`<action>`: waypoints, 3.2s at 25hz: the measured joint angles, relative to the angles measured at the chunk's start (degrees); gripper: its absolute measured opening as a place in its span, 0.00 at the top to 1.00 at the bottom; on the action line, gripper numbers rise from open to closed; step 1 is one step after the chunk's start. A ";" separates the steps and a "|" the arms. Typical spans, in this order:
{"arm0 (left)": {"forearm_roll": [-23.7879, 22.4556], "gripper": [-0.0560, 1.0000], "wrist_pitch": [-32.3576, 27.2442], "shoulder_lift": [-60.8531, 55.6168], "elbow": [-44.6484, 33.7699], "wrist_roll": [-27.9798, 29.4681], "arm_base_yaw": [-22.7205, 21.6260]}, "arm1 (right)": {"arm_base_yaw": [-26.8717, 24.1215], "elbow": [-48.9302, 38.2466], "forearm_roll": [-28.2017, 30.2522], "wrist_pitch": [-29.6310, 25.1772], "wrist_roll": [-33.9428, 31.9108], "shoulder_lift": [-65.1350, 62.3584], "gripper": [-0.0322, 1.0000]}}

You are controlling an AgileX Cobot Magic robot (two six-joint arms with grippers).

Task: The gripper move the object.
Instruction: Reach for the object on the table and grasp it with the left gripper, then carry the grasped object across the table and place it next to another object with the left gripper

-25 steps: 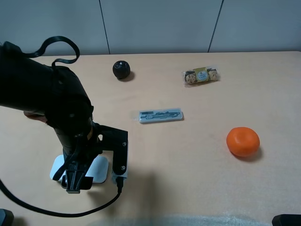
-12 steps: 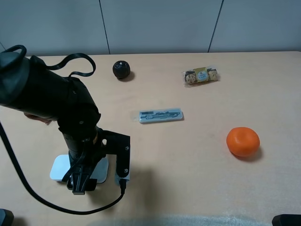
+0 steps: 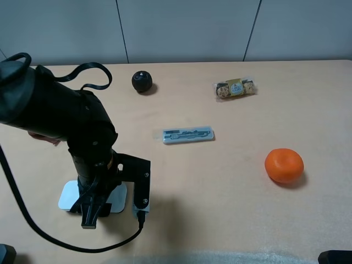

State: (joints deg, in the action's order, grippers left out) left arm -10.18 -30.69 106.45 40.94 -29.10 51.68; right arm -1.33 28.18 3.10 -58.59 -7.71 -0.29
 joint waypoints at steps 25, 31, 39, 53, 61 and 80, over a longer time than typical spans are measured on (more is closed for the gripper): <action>-0.59 0.36 -1.60 -2.18 0.06 -0.05 0.00 | 0.00 0.00 0.00 -0.06 0.00 0.00 0.30; -0.65 0.36 -4.18 -6.71 0.00 -0.05 0.00 | 0.00 0.00 0.00 -0.06 0.00 0.00 0.30; 1.61 0.36 -8.93 -10.31 0.79 0.00 0.00 | 0.00 0.00 0.00 0.00 0.00 0.00 0.30; 7.21 0.36 -17.18 -10.44 12.02 0.43 0.00 | 0.00 0.00 0.00 0.00 0.00 0.00 0.30; 9.32 0.36 -19.00 -10.51 16.42 7.20 0.00 | 0.00 0.00 0.00 -0.07 0.00 0.00 0.30; 12.00 0.36 -32.23 7.70 47.07 13.94 0.59 | 0.00 0.00 0.00 -0.07 0.00 0.00 0.30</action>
State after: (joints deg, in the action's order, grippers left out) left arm 1.83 -62.92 114.15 88.01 -15.16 52.27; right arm -1.33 28.18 3.10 -58.66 -7.71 -0.29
